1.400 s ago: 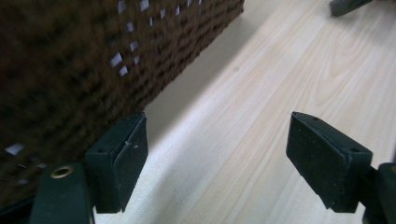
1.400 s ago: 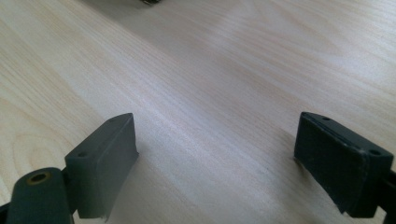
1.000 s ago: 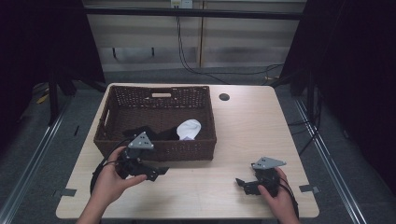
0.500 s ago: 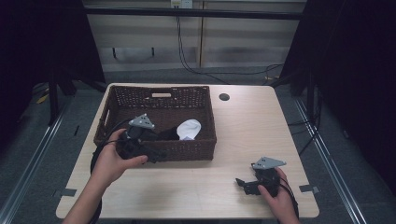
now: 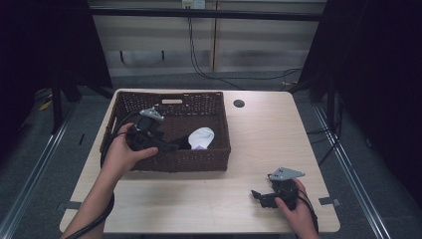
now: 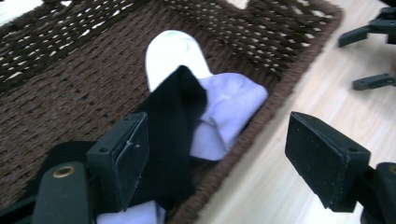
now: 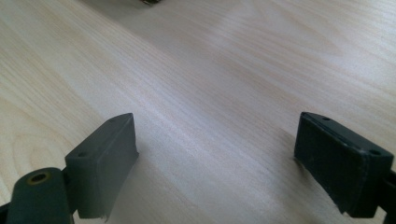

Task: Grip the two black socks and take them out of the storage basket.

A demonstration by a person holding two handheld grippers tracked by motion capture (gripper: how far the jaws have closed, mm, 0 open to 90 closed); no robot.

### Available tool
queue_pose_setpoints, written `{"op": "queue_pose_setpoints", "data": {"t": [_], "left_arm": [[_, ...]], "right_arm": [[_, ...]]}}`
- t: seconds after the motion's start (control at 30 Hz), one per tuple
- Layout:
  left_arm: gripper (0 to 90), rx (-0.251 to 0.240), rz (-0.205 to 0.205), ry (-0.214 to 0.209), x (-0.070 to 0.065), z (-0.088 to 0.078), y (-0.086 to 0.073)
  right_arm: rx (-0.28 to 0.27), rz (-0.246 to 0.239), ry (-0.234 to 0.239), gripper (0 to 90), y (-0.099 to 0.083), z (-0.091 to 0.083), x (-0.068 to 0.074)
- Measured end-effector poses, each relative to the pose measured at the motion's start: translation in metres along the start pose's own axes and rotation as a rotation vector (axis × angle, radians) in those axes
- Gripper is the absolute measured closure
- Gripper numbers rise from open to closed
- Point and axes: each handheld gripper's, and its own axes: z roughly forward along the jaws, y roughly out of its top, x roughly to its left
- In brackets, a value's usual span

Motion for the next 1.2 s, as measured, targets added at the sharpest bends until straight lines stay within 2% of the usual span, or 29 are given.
{"op": "queue_pose_setpoints", "data": {"t": [0.23,0.3,0.5,0.63,0.7,0.8,0.87,0.97,1.03,1.2], "left_arm": [[21.7,0.055,-0.024,0.018,0.011,0.008,0.006],[21.7,0.089,-0.029,0.024,0.015,0.013,0.007],[21.7,0.138,-0.038,0.028,0.021,0.021,0.007],[21.7,0.157,-0.06,0.034,0.026,0.028,0.007],[21.9,0.193,-0.058,0.042,0.029,0.033,0.007],[22.0,0.21,-0.062,0.037,0.031,0.036,0.007],[22.1,0.247,-0.068,0.036,0.033,0.041,0.007],[22.7,0.255,-0.066,0.032,0.033,0.044,0.008],[23.7,0.288,-0.068,0.022,0.033,0.049,0.008],[28.7,0.322,-0.081,0.024,0.034,0.054,0.007]], "right_arm": [[0.0,0.0,0.0,12.1,0.0,0.0,0.0],[0.0,0.0,0.0,12.1,0.0,0.0,0.0],[0.0,0.0,0.0,12.1,0.0,0.0,0.0],[0.0,0.0,0.0,12.1,0.0,0.0,0.0],[0.0,0.0,0.0,12.1,0.0,0.0,0.0],[0.0,0.0,0.0,12.1,0.0,0.0,0.0],[0.0,0.0,0.0,12.1,0.0,0.0,0.0],[0.0,0.0,0.0,12.1,0.0,0.0,0.0],[0.0,0.0,0.0,12.1,0.0,0.0,0.0],[0.0,-0.001,0.0,12.1,0.0,0.0,0.0]]}}
